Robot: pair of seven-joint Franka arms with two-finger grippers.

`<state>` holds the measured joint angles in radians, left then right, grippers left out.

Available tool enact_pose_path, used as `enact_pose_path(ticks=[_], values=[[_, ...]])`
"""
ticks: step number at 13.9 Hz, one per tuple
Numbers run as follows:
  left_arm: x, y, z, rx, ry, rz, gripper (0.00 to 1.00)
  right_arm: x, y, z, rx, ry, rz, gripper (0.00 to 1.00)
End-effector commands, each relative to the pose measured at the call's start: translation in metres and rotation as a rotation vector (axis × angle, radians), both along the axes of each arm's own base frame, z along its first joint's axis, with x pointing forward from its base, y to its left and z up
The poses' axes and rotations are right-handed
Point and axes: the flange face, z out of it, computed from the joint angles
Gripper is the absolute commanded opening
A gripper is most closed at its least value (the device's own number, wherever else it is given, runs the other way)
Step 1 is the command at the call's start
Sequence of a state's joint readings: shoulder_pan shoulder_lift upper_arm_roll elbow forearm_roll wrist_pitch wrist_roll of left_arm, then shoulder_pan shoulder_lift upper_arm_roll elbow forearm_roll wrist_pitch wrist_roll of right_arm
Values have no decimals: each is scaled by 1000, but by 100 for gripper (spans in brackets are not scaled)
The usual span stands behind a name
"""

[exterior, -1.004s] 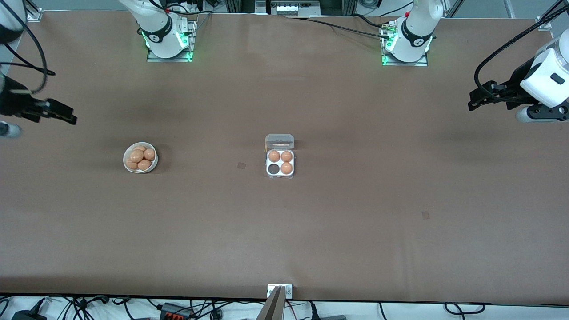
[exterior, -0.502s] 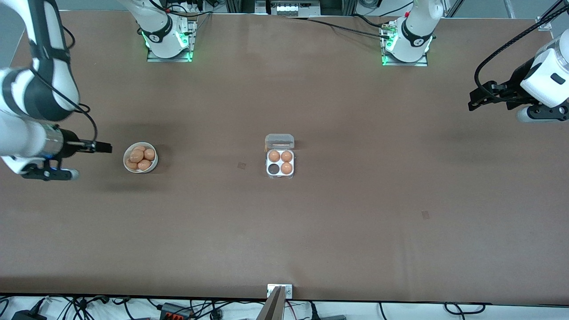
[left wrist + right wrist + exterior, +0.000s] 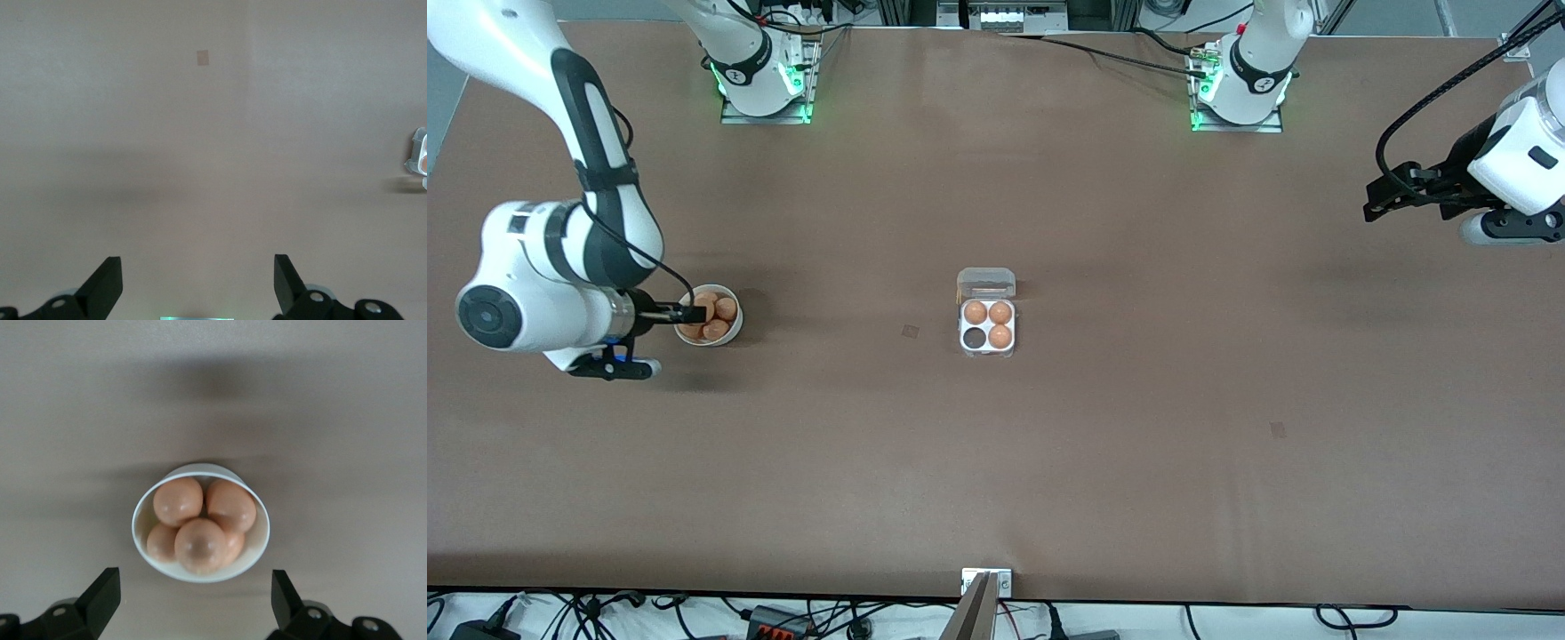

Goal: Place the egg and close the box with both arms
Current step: 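Move the right gripper over the white bowl of brown eggs, then grasp a brown egg from the bowl with the right gripper and lift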

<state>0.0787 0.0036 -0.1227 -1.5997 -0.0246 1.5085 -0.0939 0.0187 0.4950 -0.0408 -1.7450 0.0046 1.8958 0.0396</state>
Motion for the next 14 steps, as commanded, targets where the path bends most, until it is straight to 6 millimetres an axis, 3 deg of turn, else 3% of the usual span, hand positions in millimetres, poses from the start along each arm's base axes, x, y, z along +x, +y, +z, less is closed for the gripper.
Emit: enact_pose_path(ticks=[1, 3, 9, 14], values=[[-5, 4, 4, 26, -1, -18, 100, 0, 0, -24, 51, 17, -69, 100], [-5, 4, 4, 25, -1, -18, 100, 0, -1, -38, 74, 29, -95, 100], [-5, 4, 4, 26, -1, -18, 100, -4, -17, -42, 78, 52, -118, 99], [-5, 4, 5, 26, -2, -18, 100, -7, -16, -43, 78, 68, -119, 72]])
